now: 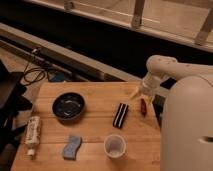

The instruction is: Place the pepper on the white sponge

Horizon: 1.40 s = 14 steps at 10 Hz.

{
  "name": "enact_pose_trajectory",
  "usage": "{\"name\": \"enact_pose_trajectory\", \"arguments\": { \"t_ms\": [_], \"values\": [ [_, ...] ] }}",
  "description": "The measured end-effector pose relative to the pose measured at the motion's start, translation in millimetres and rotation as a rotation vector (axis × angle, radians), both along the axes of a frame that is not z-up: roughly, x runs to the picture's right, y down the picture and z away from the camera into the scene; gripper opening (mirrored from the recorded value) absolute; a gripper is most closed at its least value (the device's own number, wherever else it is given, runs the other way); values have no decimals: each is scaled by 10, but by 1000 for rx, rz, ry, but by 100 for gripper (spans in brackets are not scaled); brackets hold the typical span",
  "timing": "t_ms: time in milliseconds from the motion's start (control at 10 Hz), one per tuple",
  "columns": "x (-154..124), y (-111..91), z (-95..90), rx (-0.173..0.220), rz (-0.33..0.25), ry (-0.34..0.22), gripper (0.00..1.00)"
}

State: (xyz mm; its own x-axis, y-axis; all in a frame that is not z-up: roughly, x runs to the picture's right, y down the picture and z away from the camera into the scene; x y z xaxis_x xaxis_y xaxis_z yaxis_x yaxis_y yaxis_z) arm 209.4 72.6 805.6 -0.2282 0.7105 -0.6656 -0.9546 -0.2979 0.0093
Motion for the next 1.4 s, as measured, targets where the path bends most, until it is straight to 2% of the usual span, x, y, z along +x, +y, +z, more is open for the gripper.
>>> {"name": "enact_pose_trajectory", "arguments": {
  "t_ms": [100, 200, 300, 500, 700, 900, 1100, 1200, 1400],
  "values": [
    [9, -7, -6, 3, -4, -3, 67],
    [124, -181, -10, 49, -59, 0, 67],
    [187, -284, 82, 61, -91, -6, 67],
    [295, -282, 291, 52, -151, 8, 67],
    [361, -248, 437, 45, -174, 18, 67],
    [471, -159, 573, 19, -173, 23, 67],
    [594, -7, 736, -22, -147, 5, 67],
    [665, 58, 779, -36, -122, -11, 67],
    [663, 245, 834, -82, -91, -87, 67]
  ]
}}
